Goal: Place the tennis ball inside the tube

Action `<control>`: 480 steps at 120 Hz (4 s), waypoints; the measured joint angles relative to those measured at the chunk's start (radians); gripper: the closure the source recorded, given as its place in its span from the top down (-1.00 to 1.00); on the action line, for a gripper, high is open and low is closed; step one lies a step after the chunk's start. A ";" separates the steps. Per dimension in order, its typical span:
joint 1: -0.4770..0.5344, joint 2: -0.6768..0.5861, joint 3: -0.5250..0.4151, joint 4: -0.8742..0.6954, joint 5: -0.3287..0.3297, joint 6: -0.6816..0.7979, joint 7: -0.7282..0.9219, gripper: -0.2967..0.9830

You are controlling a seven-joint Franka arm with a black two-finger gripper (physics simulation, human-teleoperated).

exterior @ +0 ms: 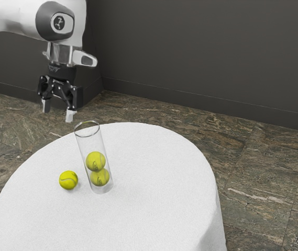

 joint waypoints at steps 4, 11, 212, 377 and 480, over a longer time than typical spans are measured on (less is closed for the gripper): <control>-0.029 -0.004 0.044 -0.016 -0.005 0.061 0.007 0.54; -0.057 -0.011 0.098 -0.034 -0.014 0.154 0.018 0.54; 0.034 0.083 0.265 -0.548 -0.222 0.931 0.203 0.54; -0.010 0.103 0.250 -0.636 -0.316 0.970 0.310 0.54; -0.002 0.104 0.255 -0.681 -0.354 0.964 0.299 0.54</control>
